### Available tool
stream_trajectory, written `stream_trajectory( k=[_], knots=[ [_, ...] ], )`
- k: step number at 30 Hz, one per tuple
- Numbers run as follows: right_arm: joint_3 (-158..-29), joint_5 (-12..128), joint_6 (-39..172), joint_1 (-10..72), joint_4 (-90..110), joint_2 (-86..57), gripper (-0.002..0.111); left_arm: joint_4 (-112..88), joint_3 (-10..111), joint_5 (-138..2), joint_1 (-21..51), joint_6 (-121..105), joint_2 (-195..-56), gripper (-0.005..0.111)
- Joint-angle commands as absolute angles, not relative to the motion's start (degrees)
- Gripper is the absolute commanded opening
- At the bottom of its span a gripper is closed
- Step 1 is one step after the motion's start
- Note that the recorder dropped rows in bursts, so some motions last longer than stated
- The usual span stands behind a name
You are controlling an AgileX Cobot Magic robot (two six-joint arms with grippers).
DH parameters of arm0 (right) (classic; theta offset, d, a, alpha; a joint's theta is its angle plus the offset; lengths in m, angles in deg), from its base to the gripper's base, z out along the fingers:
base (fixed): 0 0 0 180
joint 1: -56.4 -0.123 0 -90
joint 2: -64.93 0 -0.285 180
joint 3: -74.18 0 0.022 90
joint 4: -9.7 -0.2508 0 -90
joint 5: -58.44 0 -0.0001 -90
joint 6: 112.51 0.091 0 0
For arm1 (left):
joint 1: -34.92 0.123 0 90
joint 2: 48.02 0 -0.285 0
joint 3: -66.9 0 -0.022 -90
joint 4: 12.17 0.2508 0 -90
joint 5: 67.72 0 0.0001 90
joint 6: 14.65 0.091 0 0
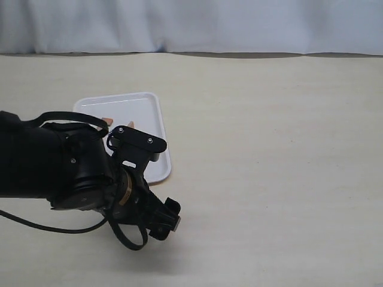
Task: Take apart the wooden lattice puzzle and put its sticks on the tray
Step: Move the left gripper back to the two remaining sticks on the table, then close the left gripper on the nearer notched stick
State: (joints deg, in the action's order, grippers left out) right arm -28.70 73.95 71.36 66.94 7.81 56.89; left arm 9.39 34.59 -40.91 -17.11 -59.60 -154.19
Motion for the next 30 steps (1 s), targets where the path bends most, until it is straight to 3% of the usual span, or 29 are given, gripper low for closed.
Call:
stream_trajectory(
  k=[1,30],
  knots=[
    [-28.6,73.7,71.1,66.9,7.6,57.1,0.004,9.6,34.4,-40.9,-17.3,-62.1,-154.3,0.098],
    [-28.6,73.7,71.1,66.9,7.6,57.1,0.004,10.1,31.1,-46.9,-17.4,-62.9,-155.5,0.098]
  ],
)
